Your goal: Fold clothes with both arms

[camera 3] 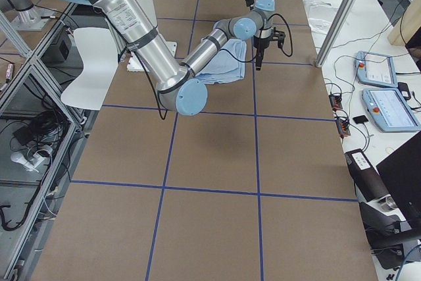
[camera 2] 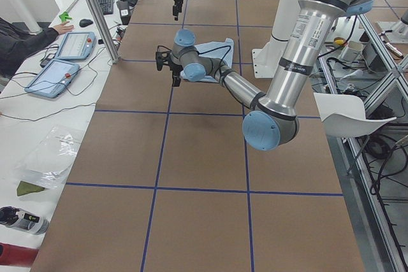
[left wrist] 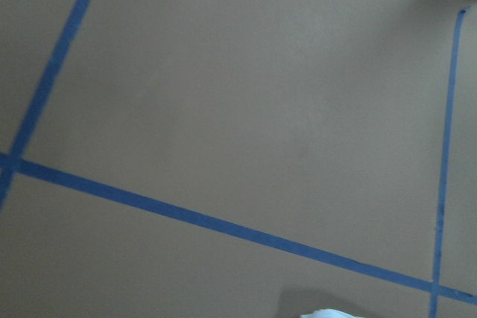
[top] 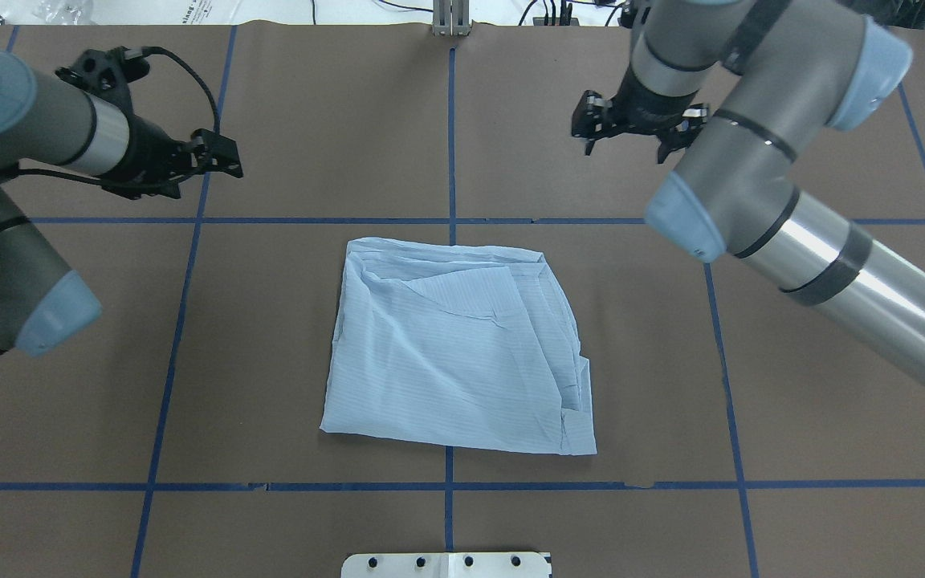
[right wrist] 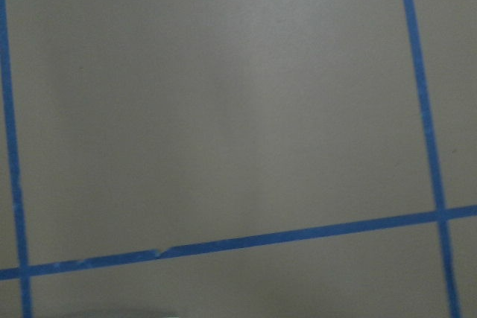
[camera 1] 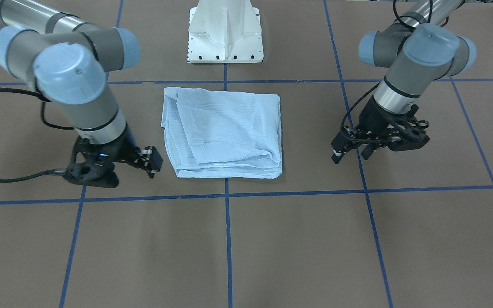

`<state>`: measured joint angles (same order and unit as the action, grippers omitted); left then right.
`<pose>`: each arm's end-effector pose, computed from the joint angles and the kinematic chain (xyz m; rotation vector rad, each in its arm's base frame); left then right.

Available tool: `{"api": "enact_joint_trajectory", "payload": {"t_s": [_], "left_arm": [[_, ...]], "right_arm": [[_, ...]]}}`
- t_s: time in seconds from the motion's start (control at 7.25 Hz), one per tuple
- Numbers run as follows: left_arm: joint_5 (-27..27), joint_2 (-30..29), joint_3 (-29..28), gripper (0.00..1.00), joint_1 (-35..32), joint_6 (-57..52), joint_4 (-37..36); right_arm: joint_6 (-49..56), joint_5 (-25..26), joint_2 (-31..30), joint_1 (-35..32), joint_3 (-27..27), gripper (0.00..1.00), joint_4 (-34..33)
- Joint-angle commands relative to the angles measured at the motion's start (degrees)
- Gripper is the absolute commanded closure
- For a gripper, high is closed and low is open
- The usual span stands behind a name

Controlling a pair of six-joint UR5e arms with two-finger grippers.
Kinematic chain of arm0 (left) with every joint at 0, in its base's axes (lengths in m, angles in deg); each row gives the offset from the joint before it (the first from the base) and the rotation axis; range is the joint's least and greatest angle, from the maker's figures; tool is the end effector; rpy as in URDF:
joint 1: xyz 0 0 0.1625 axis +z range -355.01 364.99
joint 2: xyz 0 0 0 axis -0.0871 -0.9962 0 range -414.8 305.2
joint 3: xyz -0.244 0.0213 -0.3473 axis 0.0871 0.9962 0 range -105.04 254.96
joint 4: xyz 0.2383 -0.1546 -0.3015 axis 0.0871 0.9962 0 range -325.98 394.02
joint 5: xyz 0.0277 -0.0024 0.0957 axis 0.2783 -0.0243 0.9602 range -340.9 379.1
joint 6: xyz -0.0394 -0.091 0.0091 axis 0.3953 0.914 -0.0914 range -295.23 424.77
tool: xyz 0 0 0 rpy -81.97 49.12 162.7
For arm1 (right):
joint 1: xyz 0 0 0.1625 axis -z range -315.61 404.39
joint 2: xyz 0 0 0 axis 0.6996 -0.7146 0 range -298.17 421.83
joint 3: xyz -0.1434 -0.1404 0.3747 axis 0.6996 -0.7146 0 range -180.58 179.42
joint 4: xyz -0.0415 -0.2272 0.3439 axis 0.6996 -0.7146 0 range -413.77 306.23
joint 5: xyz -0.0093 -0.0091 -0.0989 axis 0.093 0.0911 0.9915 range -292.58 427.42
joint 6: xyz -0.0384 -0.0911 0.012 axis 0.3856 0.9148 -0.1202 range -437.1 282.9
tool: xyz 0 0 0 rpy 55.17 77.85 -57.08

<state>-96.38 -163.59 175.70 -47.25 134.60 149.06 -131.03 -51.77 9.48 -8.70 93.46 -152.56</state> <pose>0.3015 -0.5370 0.3425 0.2224 0.9998 -0.2986 -0.3427 -0.5975 0.2571 0.0414 -0.7476 0.1370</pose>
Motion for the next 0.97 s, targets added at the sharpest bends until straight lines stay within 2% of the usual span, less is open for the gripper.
{"api": "enact_joint_trajectory", "payload": {"t_s": [0.0,0.28,0.55,0.69,0.83], "left_arm": [[-3.76,6.54,3.22,0.01,-9.06,-19.46,-5.06],[-9.21,12.44,5.43,0.01,-20.04,-39.85,-10.95],[-11.07,18.42,4.3,0.01,-30.85,-58.76,-13.16],[-11.08,21.75,3.42,0.01,-34.12,-64.15,-13.35],[-11.16,23.87,1.06,0.01,-34.94,-66.99,-12.91]], "right_arm": [[19.04,-4.97,-9.65,-9.7,4.11,0.0,-2.11],[38.45,-10.6,-19.05,-19.36,4.39,0.0,-1.93],[53.08,-12.19,-27.49,-26.85,4.22,0.0,-1.85],[59.41,-13.59,-31.89,-29.23,4.22,0.0,-1.67],[61.47,-13.61,-33.93,-30.82,4.57,0.0,-1.67]]}}
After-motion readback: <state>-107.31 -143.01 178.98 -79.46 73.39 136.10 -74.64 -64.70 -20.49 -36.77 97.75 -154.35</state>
